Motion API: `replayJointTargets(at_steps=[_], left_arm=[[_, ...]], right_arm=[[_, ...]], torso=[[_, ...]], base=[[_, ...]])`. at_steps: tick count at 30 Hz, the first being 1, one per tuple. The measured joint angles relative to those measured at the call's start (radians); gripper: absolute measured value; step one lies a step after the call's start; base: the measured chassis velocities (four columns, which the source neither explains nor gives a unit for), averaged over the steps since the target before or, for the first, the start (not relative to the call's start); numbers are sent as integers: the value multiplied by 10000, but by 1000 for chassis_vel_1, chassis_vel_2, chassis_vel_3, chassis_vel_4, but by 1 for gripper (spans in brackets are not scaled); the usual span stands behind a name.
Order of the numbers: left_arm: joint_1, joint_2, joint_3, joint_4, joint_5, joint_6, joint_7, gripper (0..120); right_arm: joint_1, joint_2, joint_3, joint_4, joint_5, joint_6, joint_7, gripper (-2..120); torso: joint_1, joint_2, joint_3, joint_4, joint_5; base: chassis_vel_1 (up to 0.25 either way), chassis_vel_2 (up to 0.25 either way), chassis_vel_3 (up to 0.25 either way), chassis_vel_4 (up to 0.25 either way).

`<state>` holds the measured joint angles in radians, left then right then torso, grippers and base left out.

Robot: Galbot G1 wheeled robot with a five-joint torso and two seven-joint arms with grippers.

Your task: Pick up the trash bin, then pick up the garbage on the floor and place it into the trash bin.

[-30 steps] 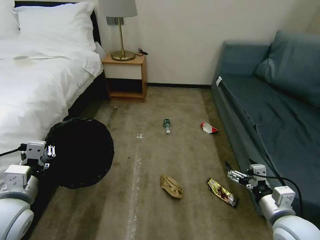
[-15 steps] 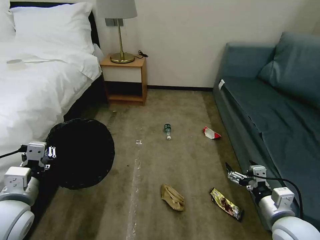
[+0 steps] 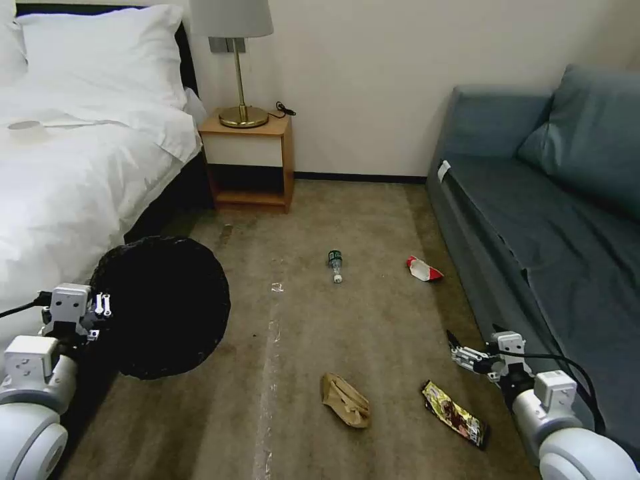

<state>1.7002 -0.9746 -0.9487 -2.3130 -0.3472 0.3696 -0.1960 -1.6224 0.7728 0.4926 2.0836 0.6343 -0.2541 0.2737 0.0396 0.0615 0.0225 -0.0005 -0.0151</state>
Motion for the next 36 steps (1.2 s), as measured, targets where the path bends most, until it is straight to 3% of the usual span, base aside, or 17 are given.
replayJointTargets(at_steps=[3,5,9,10,11,12,20,25,36], left_arm=[[-36,-110,56,-70,133,28,-4,4],[-124,-260,135,-122,349,51,-4,4],[-344,-281,295,-87,416,117,-4,4],[-918,-82,760,211,489,198,-5,4],[-1146,18,963,397,539,211,33,4],[-1194,35,1018,503,581,210,55,4],[-1086,-169,1061,654,822,200,174,4],[-858,-415,1199,309,1069,200,227,4],[-422,-474,1119,166,1156,208,257,4]], right_arm=[[743,-157,-837,-417,255,-364,59,100],[1793,-225,-2216,-1200,557,-560,231,100],[2137,-217,-2746,-1555,695,-677,260,100],[2252,-136,-3100,-1992,821,-913,352,100],[2361,-86,-3352,-2246,870,-960,430,100],[2600,-39,-3713,-2522,948,-982,481,100],[4913,378,-6266,-4001,1700,-1127,623,100],[6203,676,-7884,-4564,2165,-1310,665,100],[7136,655,-9249,-4986,2660,-1369,493,100]], torso=[[-1,0,0,3,-3],[-1,0,1,5,0],[0,0,1,10,6],[-1,0,2,2,-3],[-1,1,1,-15,-4],[-1,0,2,-16,-4],[-1,1,2,10,-1],[-1,0,1,1,-2],[-1,0,1,1,-2]], base=[[0,0,0,0],[0,0,0,0],[0,0,0,0],[0,0,0,0],[0,0,0,0],[0,0,0,0],[0,0,0,0],[0,0,0,0],[0,0,0,0]])
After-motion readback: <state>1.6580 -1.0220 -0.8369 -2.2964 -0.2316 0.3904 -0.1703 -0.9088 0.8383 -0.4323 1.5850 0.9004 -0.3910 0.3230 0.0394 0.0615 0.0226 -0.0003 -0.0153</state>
